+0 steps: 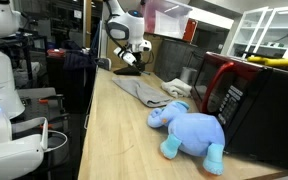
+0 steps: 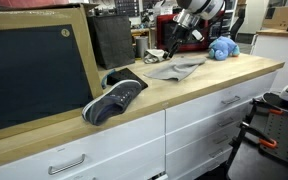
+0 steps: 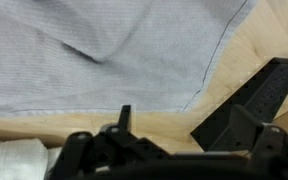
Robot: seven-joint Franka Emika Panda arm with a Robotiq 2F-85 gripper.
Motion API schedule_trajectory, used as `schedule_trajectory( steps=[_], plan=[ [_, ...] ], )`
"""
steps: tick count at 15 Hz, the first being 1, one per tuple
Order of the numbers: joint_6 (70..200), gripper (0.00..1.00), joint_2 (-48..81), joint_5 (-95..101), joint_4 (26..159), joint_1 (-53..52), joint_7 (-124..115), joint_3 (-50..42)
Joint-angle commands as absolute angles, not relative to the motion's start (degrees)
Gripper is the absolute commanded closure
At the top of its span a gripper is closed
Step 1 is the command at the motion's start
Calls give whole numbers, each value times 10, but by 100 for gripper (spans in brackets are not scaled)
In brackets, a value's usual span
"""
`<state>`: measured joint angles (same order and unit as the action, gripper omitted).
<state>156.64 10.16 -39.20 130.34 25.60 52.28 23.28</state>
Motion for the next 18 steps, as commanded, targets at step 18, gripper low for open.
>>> schedule_trajectory(
  steps=[18],
  plan=[
    [1690, 0, -67, -572, 1468, 241, 682, 322]
  ],
)
